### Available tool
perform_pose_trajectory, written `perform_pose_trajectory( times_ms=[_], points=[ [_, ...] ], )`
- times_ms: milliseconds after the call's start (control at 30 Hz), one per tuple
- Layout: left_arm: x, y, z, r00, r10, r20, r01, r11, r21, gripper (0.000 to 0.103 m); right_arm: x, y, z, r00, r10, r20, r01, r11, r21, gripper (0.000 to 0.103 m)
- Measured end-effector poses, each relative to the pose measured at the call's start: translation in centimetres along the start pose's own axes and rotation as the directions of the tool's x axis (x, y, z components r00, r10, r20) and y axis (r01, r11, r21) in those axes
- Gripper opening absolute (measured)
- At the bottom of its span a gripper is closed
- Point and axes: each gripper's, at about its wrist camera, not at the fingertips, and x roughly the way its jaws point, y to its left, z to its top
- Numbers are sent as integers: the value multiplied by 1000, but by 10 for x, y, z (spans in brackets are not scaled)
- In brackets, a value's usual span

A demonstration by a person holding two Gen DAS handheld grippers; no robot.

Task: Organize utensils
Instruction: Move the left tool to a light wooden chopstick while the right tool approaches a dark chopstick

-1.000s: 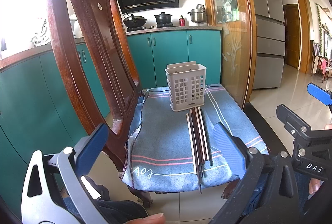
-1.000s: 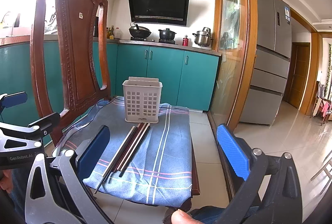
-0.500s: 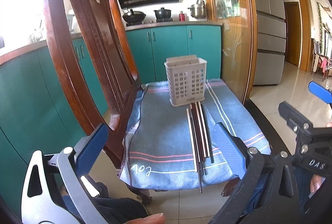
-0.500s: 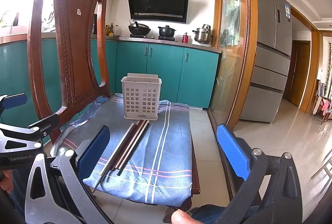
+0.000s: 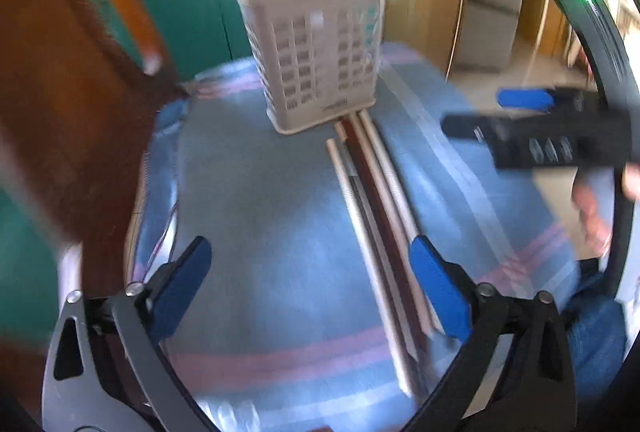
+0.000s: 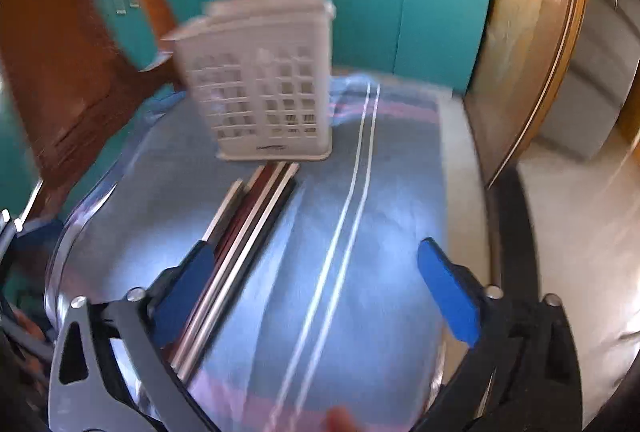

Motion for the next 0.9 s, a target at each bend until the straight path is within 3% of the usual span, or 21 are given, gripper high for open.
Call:
perform_pose_trajectory(
  times_ms=[33, 67, 133, 200, 333, 500, 567, 900],
  points=[
    [11, 1, 3, 1000, -6, -13, 6, 1000, 6, 83, 11, -2, 6, 1000, 5, -19, -5, 1000, 7, 67],
    [22, 4, 5, 999, -18, -28, 18, 1000, 5, 75, 28, -2, 14, 999, 25, -45, -24, 999, 22, 63],
    [36, 10, 1, 998, -59, -37, 59, 998, -15, 73, 52, -1, 20, 995, 45, -90, -42, 998, 35, 52],
    [47, 7, -2, 992, -104, -67, 102, 994, -28, 73, 73, 4, 21, 988, 56, -143, -50, 998, 42, 50],
    [54, -4, -3, 989, -128, -71, 130, 991, 16, 74, 78, 25, 21, 986, -38, -160, 28, 998, -62, 49],
    [59, -4, -5, 985, -146, -91, 145, 989, -19, 76, 66, 32, 8, 978, -135, -158, 109, 981, -161, 49],
    [65, 0, -4, 988, -117, -103, 115, 993, -33, 81, 62, 24, 1, 979, -125, -160, 104, 985, -136, 49],
    [67, 24, -7, 986, -126, -107, 108, 980, -165, 79, 51, 5, -27, 986, -70, -154, 56, 994, -93, 50]
  ],
)
